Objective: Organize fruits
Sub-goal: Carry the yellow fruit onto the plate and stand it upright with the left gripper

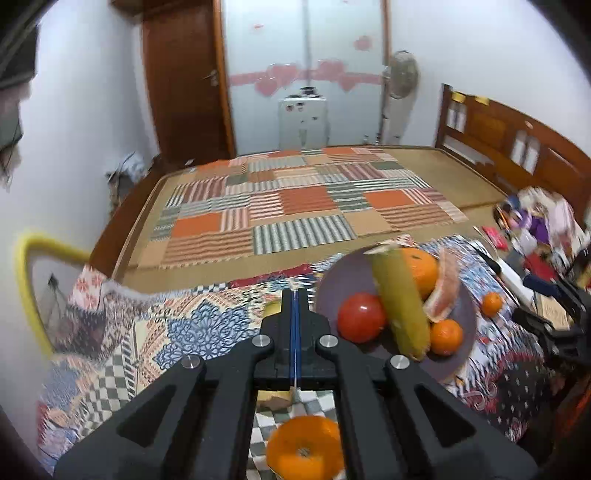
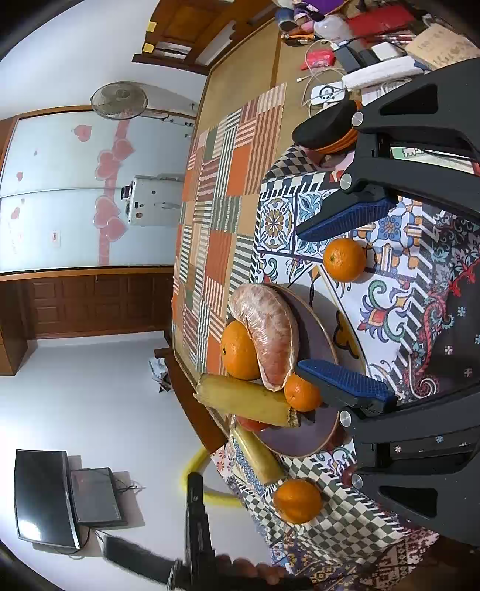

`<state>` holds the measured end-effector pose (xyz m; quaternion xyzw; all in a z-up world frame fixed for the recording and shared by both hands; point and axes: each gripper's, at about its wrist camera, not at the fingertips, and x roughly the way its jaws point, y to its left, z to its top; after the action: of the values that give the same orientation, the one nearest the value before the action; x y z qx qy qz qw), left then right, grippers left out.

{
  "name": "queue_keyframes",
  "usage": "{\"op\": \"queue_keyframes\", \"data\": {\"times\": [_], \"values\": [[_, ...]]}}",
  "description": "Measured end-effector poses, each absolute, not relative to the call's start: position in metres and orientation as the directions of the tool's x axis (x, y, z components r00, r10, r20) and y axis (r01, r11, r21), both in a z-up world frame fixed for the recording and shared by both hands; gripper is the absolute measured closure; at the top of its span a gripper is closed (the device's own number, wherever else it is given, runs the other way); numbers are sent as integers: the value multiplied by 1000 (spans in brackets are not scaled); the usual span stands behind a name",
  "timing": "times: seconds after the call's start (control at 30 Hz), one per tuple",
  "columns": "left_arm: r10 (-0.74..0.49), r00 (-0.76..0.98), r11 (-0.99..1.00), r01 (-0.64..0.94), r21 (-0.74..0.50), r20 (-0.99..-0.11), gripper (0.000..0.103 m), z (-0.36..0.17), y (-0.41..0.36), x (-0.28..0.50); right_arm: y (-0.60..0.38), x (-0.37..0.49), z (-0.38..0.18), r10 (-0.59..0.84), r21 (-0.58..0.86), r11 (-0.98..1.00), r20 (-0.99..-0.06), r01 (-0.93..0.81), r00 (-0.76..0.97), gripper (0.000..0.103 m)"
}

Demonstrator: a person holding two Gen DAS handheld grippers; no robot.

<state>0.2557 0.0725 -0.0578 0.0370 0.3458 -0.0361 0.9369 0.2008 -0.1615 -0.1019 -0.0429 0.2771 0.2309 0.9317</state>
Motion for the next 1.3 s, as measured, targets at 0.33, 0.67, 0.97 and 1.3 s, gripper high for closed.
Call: {"op": "queue_keyframes", "data": {"times": [0.33,0.67,0.97,1.3], "values": [[-45,616,997,76,3,-787,88,-104,86,302,-163,198,-105,398,29,890,-537,-456,743,34],[-127,493,992,65,-109,-861,70,-144,101,341,-171,201,-111,386,38,898,-548,-439,742,34],[-94,458,995,54,-78,-884,64,-155,98,360,-166,197,-111,391,27,892,-543,-450,743,34],[-104,564,993,6,-122,-819,67,-125,118,334,-163,195,-110,398,27,889,-539,-457,742,34]]}}
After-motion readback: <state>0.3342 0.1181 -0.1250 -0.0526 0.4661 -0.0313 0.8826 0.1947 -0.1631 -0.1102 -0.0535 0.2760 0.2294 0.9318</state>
